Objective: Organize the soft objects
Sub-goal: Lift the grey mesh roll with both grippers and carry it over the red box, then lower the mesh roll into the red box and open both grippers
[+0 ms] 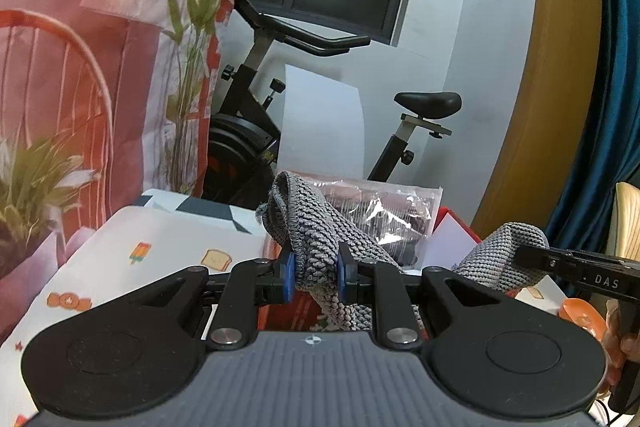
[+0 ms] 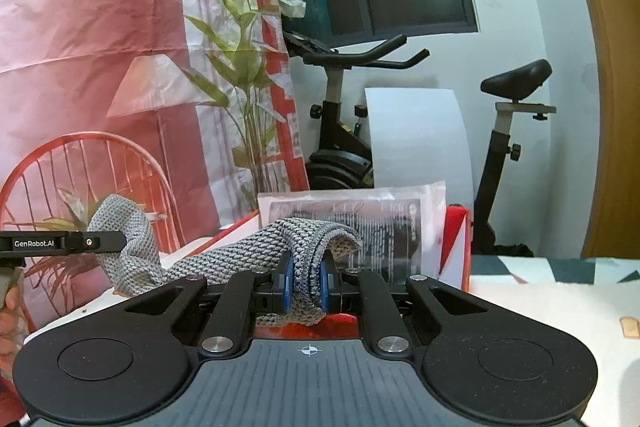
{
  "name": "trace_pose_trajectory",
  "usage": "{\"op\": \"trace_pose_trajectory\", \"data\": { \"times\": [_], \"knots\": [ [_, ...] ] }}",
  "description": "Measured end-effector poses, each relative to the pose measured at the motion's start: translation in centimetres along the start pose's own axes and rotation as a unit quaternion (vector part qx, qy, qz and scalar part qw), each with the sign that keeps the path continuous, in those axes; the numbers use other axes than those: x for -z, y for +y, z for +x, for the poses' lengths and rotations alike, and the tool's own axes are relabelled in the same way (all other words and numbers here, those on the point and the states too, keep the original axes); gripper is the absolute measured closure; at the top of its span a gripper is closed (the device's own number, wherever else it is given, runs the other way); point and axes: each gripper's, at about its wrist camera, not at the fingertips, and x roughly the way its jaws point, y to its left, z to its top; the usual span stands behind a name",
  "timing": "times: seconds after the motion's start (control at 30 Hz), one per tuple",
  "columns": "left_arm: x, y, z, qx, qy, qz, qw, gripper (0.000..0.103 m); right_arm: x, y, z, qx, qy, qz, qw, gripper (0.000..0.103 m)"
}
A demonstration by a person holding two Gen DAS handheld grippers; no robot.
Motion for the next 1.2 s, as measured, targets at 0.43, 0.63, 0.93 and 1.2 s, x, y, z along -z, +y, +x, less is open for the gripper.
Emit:
{"op": "trace_pose_trajectory", "data": {
  "times": [0.43, 0.63, 0.93, 1.2],
  "knots": [
    [-2.2, -0.4, 2.8, 0.006, 0.004, 0.029, 0.9996, 0.082, -1.6, -1.5, 2.3, 0.003, 0.001, -0.011, 1.0, 0.091],
    [-3.1, -1.2, 4.9, 0.01, 0.013, 0.044, 0.9989, 0.082, -2.3, -2.8, 3.8, 0.01, 0.008, -0.016, 1.0, 0.091],
    [-4.5, -2.9, 9.7, 0.001, 0.031, 0.09, 0.9955, 0.082, -3.5, -4.9, 8.0, 0.029, 0.036, -0.009, 0.999, 0.091],
    [-2.7, -3.6, 13.7, 0.001, 0.126, 0.149, 0.9808, 0.082, -2.7, -5.0, 11.0, 0.025, 0.111, -0.039, 0.993, 0.091]
  ]
}}
